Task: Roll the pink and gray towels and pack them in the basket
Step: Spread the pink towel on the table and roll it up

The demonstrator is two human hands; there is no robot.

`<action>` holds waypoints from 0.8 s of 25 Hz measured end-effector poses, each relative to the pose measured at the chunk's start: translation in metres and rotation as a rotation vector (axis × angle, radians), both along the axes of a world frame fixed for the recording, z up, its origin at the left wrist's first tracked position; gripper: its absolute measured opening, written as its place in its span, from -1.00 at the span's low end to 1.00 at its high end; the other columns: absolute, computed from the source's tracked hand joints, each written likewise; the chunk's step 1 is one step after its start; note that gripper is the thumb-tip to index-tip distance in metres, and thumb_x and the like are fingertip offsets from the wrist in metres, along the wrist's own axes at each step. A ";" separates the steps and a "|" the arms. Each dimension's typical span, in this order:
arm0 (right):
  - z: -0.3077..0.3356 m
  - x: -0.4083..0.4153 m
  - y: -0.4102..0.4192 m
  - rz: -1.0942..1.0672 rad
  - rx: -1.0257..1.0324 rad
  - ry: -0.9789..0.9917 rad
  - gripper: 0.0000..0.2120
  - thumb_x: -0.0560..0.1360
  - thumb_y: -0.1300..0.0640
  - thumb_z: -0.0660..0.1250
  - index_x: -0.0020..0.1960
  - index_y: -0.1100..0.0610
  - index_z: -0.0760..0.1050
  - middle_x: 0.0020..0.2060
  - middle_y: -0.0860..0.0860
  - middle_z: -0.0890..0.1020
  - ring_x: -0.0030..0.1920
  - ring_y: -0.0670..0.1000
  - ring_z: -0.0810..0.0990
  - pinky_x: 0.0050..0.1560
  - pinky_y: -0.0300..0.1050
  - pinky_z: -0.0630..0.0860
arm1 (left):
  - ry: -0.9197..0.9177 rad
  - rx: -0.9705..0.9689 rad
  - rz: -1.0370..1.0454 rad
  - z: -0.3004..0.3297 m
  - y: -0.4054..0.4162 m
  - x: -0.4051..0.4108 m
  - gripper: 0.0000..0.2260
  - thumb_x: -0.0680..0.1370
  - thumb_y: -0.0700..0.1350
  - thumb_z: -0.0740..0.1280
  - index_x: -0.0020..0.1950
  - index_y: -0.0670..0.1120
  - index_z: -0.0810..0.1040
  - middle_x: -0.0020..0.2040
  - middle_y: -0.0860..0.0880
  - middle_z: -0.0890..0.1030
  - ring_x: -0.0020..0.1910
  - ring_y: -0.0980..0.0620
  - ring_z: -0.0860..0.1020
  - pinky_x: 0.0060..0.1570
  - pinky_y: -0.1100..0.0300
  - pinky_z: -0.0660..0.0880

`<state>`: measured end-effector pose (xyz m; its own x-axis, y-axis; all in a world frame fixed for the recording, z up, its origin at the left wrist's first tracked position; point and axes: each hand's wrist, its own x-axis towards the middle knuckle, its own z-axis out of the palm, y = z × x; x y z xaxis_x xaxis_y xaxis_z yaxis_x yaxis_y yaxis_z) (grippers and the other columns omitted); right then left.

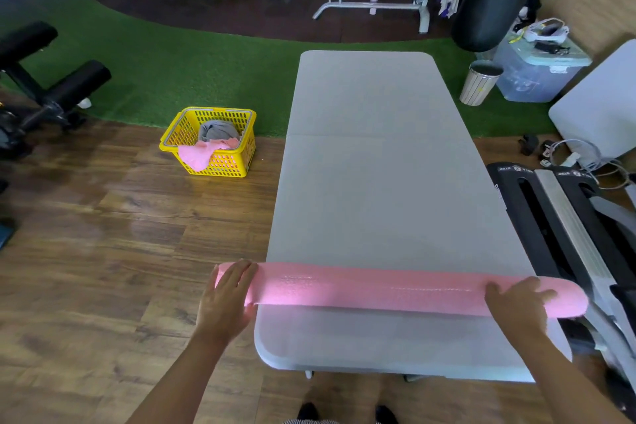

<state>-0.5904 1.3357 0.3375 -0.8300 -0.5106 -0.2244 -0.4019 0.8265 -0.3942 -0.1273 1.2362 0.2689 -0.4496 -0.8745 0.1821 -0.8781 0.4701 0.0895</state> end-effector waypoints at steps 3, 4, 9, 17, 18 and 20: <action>-0.004 0.002 -0.002 -0.181 0.011 -0.160 -0.18 0.48 -0.01 0.32 0.45 0.33 -0.11 0.36 0.44 0.09 0.18 0.44 0.38 0.17 0.23 0.34 | -0.059 0.031 -0.058 0.007 -0.016 0.003 -0.20 0.00 -0.17 0.63 0.23 -0.15 0.52 0.12 -0.08 0.62 0.10 -0.07 0.62 0.12 -0.27 0.49; -0.003 0.004 -0.003 -0.210 -0.012 -0.195 -0.14 0.48 -0.01 0.32 0.46 0.30 -0.18 0.38 0.42 0.03 0.15 0.45 0.40 0.13 0.21 0.36 | -0.073 0.020 -0.079 0.005 -0.019 0.002 -0.17 -0.03 -0.19 0.62 0.22 -0.13 0.48 0.08 -0.08 0.63 0.06 -0.08 0.63 0.08 -0.25 0.52; -0.003 -0.008 -0.033 -0.149 -0.095 -0.230 -0.23 0.44 0.13 0.38 0.43 0.29 -0.04 0.34 0.38 0.09 0.13 0.42 0.37 0.08 0.22 0.39 | -0.015 0.025 -0.153 0.008 -0.046 -0.012 -0.21 -0.07 -0.30 0.56 0.12 -0.05 0.40 -0.08 0.00 0.63 -0.03 -0.02 0.55 0.18 -0.08 0.45; -0.007 -0.010 -0.118 0.344 -0.177 -0.305 -0.47 0.37 0.28 0.40 0.26 0.14 0.25 0.24 0.19 0.28 -0.05 0.14 0.39 -0.05 -0.03 0.40 | 0.035 0.003 -0.250 0.005 -0.095 -0.048 -0.49 0.19 -0.40 0.25 0.10 -0.10 0.53 -0.02 0.00 0.59 0.05 -0.01 0.46 0.37 -0.02 0.17; -0.010 -0.004 -0.129 0.433 -0.182 -0.316 -0.47 0.36 0.30 0.40 0.25 0.14 0.26 0.23 0.18 0.31 -0.05 0.11 0.39 -0.05 -0.09 0.36 | 0.039 0.007 -0.266 0.009 -0.099 -0.057 -0.53 0.23 -0.36 0.16 0.09 -0.10 0.54 -0.02 0.00 0.58 0.04 -0.02 0.48 0.38 0.03 0.17; -0.014 0.016 -0.148 0.608 -0.202 -0.322 -0.47 0.33 0.29 0.42 0.24 0.16 0.30 0.17 0.13 0.38 -0.04 0.11 0.42 -0.12 -0.21 0.27 | 0.063 0.003 -0.313 0.016 -0.106 -0.077 -0.54 0.27 -0.30 0.07 0.07 -0.11 0.55 0.00 -0.01 0.58 0.05 -0.03 0.48 0.38 0.13 0.13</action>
<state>-0.5747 1.1874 0.3234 -0.2941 -0.9189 -0.2627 -0.6061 0.3919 -0.6922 -0.2045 1.1307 0.2846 -0.6848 -0.6959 0.2164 -0.6834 0.7163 0.1410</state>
